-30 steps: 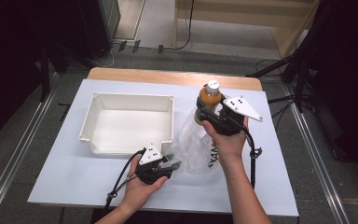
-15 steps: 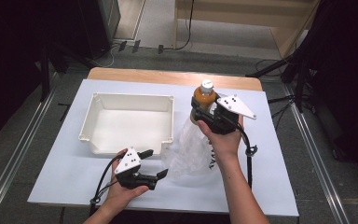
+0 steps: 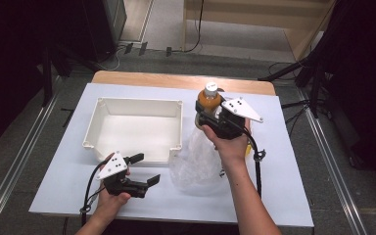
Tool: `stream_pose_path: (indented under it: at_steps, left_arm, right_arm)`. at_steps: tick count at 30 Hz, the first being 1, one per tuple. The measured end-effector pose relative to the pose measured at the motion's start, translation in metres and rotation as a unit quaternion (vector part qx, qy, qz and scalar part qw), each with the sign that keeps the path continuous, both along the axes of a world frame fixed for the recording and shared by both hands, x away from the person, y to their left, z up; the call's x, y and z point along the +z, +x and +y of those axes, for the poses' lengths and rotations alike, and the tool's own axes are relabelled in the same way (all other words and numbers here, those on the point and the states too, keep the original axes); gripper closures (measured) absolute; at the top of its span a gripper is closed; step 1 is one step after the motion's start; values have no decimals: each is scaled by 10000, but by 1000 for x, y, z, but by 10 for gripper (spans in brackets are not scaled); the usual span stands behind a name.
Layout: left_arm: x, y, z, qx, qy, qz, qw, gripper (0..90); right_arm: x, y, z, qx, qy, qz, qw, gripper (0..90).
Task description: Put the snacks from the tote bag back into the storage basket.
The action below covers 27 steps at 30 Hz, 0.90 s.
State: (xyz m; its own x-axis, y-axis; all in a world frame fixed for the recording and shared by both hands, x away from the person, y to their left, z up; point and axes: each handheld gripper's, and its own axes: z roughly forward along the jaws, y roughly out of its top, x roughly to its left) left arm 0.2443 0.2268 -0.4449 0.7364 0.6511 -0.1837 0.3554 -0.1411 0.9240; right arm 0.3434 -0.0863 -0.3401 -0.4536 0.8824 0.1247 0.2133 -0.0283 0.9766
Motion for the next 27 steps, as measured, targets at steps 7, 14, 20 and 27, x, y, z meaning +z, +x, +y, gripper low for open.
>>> stream_pose_path:
  at_steps: [7,14,20,27]
  left_arm:
    - [3,-2,28,267,-41,-26,9996,22]
    - [5,-2,55,684,-82,-248,9973,22]
    - [9,-2,64,837,-126,-359,9958,22]
    - [10,-2,66,846,-217,-351,9956,23]
  right_arm:
    - [-1,1,8,77,-7,-12,10000,313]
    - [-3,3,21,167,-74,35,9998,313]
    - [-3,6,31,236,-96,81,9996,313]
    - [-2,10,41,278,-77,143,9995,313]
